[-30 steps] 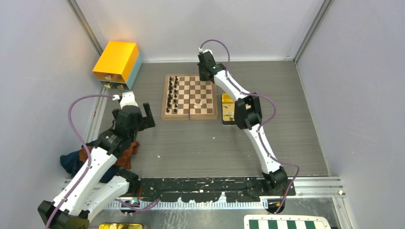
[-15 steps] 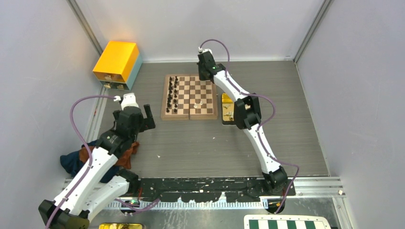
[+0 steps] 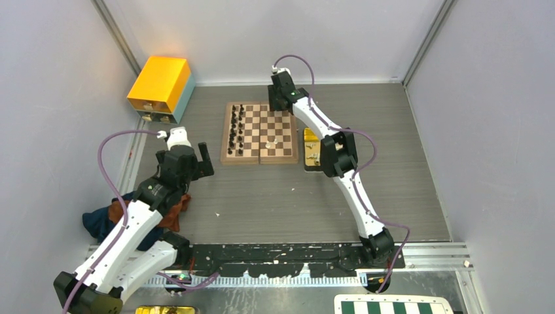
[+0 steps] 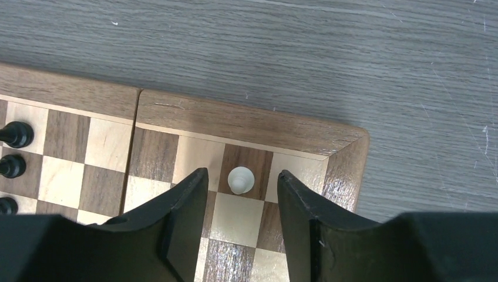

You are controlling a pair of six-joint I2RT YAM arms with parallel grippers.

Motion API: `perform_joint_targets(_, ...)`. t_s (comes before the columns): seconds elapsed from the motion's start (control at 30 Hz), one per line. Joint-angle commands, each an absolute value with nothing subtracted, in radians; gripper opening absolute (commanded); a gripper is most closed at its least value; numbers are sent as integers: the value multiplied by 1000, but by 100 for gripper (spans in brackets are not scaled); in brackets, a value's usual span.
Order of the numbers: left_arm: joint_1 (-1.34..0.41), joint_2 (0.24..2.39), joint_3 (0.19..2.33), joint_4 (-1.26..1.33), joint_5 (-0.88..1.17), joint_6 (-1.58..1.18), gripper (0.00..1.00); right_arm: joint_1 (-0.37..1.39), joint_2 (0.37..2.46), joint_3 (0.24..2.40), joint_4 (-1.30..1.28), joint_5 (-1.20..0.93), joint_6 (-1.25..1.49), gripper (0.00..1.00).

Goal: Set up the chess pieces on the board
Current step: Place the chess piece on the chessboard, then pick up the chess piece from the chessboard.

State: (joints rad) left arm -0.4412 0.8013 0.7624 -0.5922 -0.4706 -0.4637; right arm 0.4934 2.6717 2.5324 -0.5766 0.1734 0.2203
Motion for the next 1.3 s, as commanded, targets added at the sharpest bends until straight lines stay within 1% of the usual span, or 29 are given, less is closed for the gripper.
perform_joint_targets(0.0, -445, 805, 772, -546, -476, -457, 99, 488, 2659, 2553, -546, 173, 210, 54)
perform_joint_targets(0.2, -444, 810, 775, -546, -483, -455, 99, 488, 2632, 2538, -550, 166, 204, 55)
perform_joint_targets(0.37, -445, 822, 786, -541, -499, -461, 100, 492, 2552, 2467, -544, 164, 195, 55)
perform_joint_targets(0.63, -442, 903, 823, -518, -502, -515, 100, 491, 2356, 2233, -505, 196, 180, 55)
perform_joint_targets(0.8, -411, 975, 842, -474, -472, -560, 99, 484, 2255, 2098, -467, 204, 183, 55)
perform_joint_targets(1.1, -343, 1103, 873, -427, -411, -620, 98, 432, 2227, 2088, -496, 208, 220, 53)
perform_joint_targets(1.27, -324, 1119, 868, -427, -400, -620, 98, 429, 2151, 1991, -519, 189, 230, 53)
